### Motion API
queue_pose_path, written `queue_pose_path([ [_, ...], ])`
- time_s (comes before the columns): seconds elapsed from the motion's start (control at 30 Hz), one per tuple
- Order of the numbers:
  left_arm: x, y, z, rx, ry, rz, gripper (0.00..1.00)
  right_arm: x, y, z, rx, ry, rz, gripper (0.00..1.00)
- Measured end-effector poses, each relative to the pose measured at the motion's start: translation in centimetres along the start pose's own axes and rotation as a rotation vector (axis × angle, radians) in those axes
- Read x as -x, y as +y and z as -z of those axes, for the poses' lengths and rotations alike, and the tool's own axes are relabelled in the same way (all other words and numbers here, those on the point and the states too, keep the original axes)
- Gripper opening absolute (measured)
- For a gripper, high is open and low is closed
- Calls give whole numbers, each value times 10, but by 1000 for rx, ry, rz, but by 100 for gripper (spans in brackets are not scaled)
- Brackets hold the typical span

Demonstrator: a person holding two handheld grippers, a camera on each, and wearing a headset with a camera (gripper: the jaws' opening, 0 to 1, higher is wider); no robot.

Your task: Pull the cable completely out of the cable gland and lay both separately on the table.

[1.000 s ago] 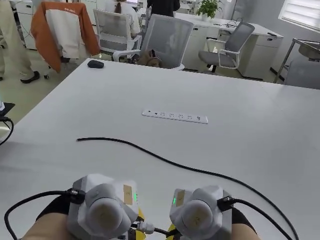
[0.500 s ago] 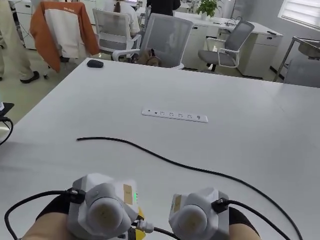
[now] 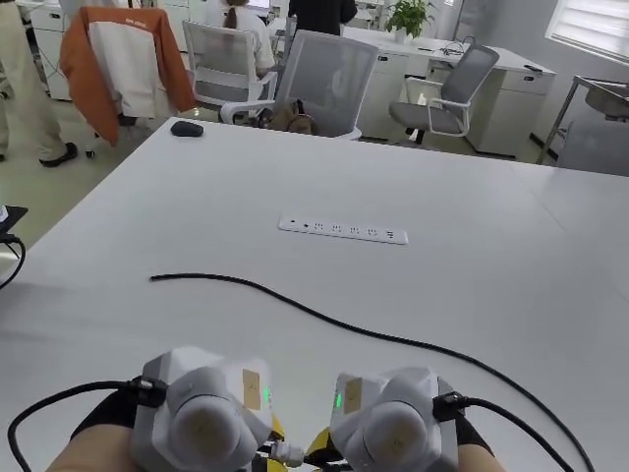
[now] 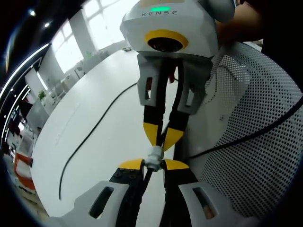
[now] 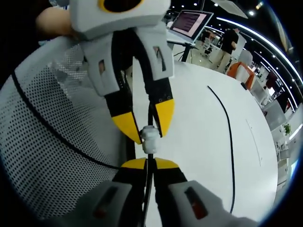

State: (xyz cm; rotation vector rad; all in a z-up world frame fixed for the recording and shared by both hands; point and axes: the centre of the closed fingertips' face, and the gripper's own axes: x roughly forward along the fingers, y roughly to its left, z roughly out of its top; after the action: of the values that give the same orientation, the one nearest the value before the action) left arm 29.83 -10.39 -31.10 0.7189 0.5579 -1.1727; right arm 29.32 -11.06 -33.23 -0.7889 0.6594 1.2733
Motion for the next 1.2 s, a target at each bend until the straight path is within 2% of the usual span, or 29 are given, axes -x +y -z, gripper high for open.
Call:
queue_pose_path([
  [0.47, 1, 2, 2, 14, 2, -4, 17, -1, -3, 7, -12, 33, 13, 2],
  [0.9, 4, 12, 7, 37, 17, -46, 17, 0, -13, 28, -34, 126, 60, 2],
  [1.13, 4, 13, 8, 34, 21, -56, 17, 0, -12, 29, -44, 131, 54, 2],
  [1.2, 5, 13, 7, 34, 16, -57, 17, 1, -15, 27, -17, 129, 71, 8],
])
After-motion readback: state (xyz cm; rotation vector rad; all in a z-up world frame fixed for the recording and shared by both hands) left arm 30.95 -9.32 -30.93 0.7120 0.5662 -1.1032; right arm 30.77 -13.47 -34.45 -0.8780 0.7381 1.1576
